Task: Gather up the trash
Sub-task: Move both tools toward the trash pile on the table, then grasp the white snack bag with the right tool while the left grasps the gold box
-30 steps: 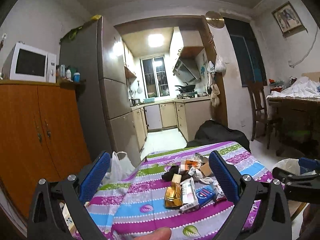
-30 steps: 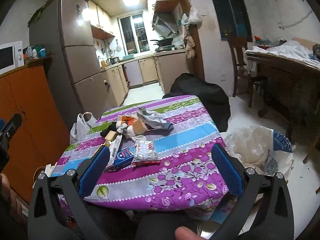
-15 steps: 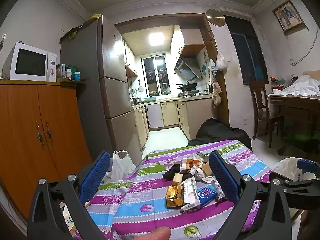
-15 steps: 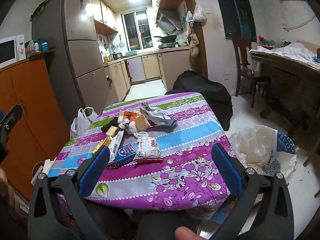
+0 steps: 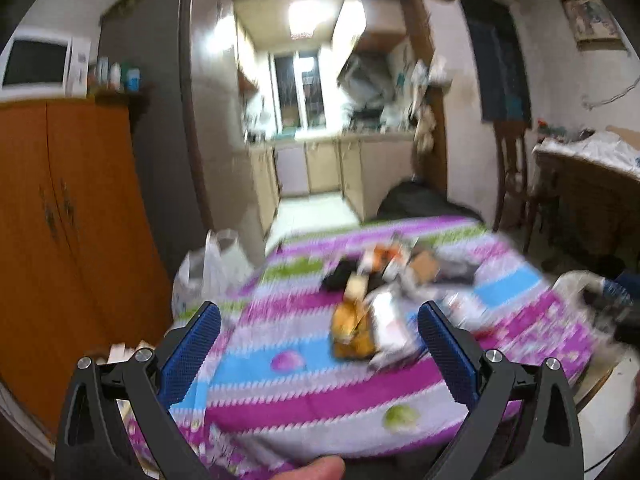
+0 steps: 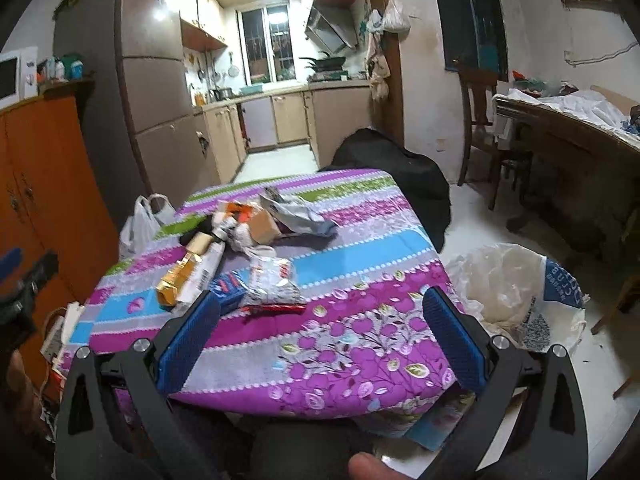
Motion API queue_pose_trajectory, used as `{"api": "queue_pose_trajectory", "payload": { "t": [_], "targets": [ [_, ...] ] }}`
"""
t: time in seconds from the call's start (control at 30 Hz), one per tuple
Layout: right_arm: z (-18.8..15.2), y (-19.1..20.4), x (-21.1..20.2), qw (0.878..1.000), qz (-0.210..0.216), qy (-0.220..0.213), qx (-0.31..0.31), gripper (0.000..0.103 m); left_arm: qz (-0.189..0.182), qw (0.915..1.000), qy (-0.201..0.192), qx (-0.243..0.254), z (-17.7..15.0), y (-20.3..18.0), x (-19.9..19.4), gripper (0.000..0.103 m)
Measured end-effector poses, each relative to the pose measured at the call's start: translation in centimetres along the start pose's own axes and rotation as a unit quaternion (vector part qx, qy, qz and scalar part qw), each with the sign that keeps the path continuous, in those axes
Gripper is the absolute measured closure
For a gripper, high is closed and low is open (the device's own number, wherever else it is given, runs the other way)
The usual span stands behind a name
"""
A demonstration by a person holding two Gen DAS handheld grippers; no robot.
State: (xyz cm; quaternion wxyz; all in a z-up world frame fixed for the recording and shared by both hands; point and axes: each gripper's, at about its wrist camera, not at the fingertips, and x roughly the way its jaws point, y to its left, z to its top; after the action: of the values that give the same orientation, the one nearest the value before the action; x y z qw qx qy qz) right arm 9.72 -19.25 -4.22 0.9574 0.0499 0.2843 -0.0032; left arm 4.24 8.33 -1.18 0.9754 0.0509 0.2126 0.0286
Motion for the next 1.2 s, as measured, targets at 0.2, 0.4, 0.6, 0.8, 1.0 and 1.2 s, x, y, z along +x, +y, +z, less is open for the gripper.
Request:
{"api": "queue_pose_trajectory", "payload": {
  "t": [0.2, 0.4, 0.6, 0.8, 1.0, 1.2],
  "targets": [
    [-0.9, 0.0, 2.7, 0.999, -0.006, 0.029, -0.013, 0.005, 0.032, 0.9950, 0.086, -0.038, -4.4, 4.4, 5.1, 0.005],
    [-1.6, 0.4, 5.4, 0.997, 0.032, 0.073, -0.005, 0.005, 0.027, 0.9915, 0.125, -0.026, -6.1, 4.6, 7.5, 0.005],
    [-2.2, 0.1, 7.5, 0.994, 0.042, 0.103, 0.015, 0.005, 0.004, 0.9858, 0.166, -0.024, -7.1, 3.4, 9.8, 0.005],
    [-2.7, -1.1, 9.7, 0.985, 0.070, 0.140, 0.070, 0.005, -0.011, 0.9823, 0.186, -0.018, -7.8, 2.8, 11.9, 0.005],
    [-2.9, -0.5, 10.5, 0.988, 0.050, 0.140, 0.043, 0.005, 0.002, 0.9804, 0.197, -0.009, -8.0, 2.6, 13.3, 0.005],
    [-2.3, 0.5, 10.9, 0.991, 0.063, 0.115, 0.024, 0.005, 0.011, 0.9774, 0.211, -0.006, -8.9, 2.7, 14.4, 0.005]
  ]
}}
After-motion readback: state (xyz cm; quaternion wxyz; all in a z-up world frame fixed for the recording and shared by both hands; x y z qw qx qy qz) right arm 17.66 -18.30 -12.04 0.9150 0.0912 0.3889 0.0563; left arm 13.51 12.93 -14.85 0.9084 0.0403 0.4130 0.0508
